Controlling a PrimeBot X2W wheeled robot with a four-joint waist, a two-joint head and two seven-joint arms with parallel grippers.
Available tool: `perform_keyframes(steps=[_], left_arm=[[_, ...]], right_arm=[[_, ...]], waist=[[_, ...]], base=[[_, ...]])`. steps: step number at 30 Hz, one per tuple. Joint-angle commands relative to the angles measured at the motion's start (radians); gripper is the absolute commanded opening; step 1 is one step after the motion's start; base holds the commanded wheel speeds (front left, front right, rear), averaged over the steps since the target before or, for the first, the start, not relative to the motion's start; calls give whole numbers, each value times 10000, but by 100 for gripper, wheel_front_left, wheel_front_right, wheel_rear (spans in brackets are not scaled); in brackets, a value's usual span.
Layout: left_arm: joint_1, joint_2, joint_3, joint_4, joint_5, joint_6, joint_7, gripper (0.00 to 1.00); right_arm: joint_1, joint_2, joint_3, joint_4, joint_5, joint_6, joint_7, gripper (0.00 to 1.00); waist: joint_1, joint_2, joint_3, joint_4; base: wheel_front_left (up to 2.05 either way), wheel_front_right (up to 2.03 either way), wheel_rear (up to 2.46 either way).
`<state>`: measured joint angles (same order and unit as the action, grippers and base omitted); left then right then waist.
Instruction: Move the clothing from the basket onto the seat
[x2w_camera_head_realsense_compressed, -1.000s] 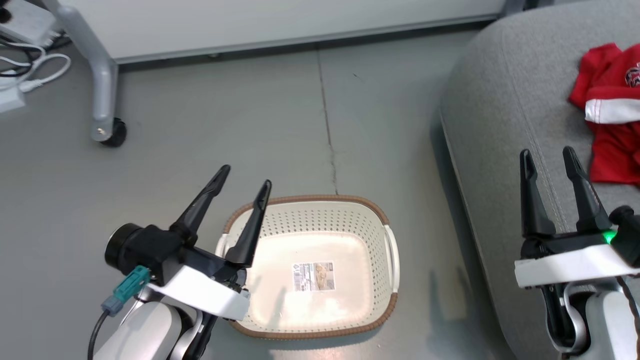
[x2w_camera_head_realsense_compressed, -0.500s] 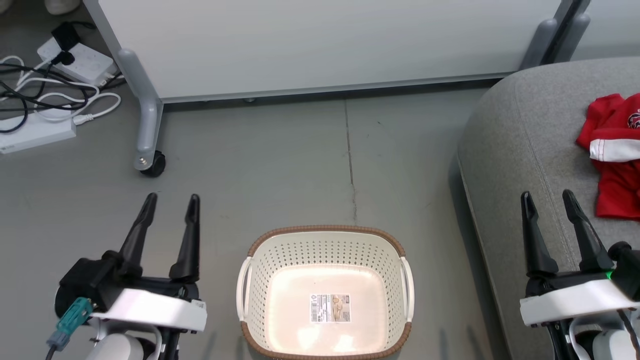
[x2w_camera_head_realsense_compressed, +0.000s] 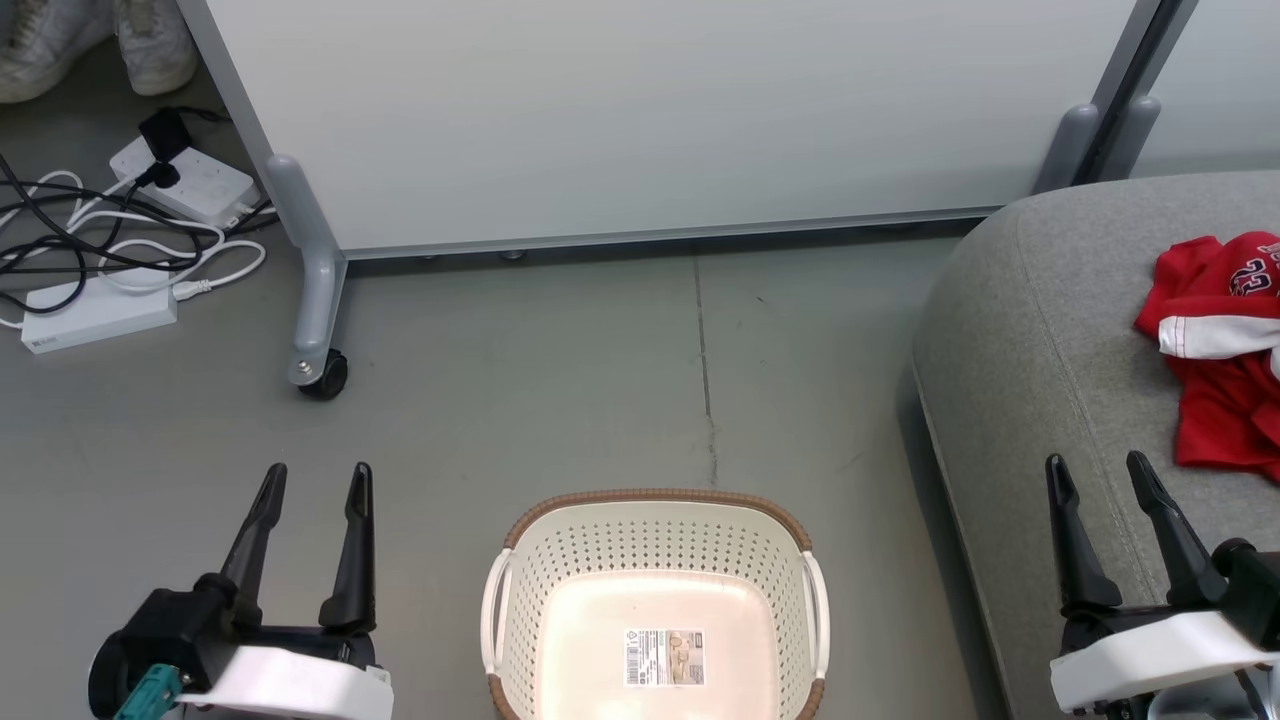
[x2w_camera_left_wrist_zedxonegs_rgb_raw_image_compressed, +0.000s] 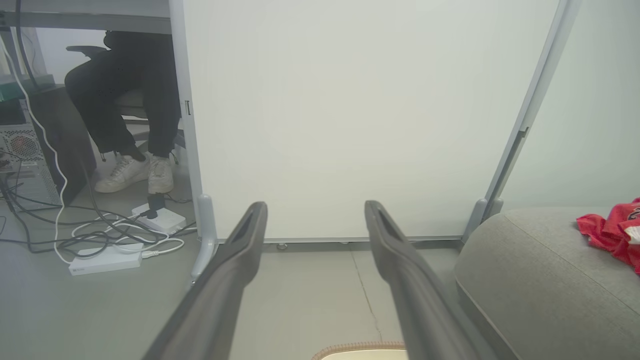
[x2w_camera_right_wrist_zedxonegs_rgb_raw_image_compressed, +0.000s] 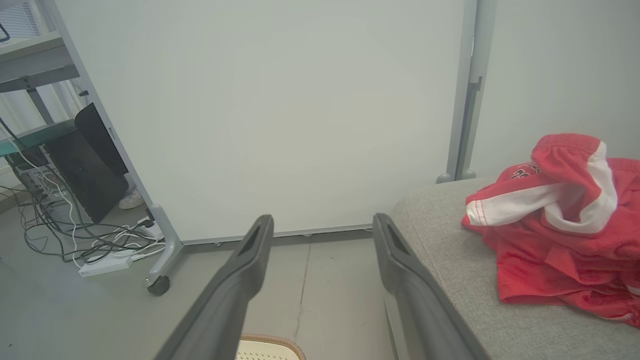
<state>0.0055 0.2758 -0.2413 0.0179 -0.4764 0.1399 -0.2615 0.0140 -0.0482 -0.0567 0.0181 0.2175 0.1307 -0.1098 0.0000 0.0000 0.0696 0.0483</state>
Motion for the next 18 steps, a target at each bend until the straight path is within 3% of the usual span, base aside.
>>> perform_keyframes(steps=[1, 12, 18], left_arm=[[81, -7, 34, 79, 195, -91, -36, 100], [213, -167, -68, 763, 1058, -379, -37, 100], [181, -284, 68, 1096, 1211, -325, -37, 100]], right_arm=[[149, -53, -24, -40, -63, 3, 47, 100], [439, -52, 14, -206, -63, 3, 263, 100], [510, -54, 75, -270, -96, 3, 350, 100]], waist=[[0, 0, -110, 0], [0, 0, -446, -4], [0, 0, -513, -16]], base=[[0, 0, 0], [0, 0, 0], [0, 0, 0]])
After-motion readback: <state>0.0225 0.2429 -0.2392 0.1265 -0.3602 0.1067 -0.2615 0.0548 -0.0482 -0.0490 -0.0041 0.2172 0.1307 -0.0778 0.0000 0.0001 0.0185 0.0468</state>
